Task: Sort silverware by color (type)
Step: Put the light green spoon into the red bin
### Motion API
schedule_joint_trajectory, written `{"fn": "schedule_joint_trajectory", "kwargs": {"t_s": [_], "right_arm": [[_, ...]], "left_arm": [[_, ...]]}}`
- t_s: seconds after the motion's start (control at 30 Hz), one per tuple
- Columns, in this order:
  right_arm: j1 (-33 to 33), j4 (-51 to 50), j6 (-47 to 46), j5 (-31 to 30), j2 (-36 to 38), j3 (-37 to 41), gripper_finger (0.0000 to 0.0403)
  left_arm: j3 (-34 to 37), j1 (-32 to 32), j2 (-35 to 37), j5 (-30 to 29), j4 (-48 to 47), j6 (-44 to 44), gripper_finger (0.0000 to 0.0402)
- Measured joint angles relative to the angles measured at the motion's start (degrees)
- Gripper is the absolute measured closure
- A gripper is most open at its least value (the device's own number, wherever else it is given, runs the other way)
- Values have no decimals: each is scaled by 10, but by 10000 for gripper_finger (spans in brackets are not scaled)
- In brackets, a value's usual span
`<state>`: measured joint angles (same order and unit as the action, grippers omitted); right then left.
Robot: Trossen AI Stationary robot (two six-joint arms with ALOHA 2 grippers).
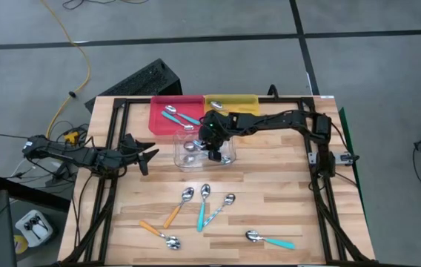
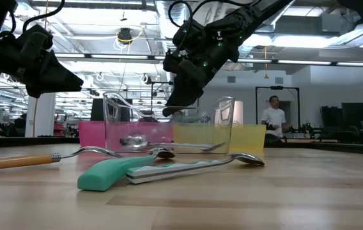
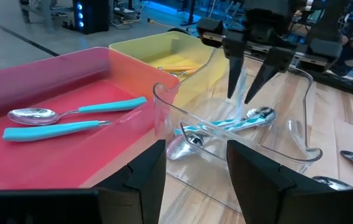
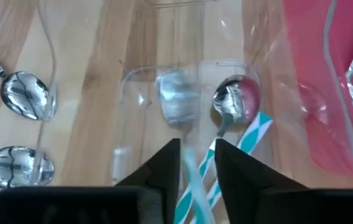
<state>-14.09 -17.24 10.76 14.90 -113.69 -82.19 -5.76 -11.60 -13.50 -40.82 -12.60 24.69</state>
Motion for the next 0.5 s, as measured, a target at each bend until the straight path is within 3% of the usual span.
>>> {"fn": "schedule_joint_trajectory", "kwargs": {"t_s": [0.2, 0.5], "right_arm": [[1, 1, 2, 0, 0, 0, 236], [1, -29, 2, 1, 6, -29, 238]], "left_arm": [[0, 0, 0, 0, 0, 0, 248], [0, 0, 0, -2, 0, 0, 248]]}}
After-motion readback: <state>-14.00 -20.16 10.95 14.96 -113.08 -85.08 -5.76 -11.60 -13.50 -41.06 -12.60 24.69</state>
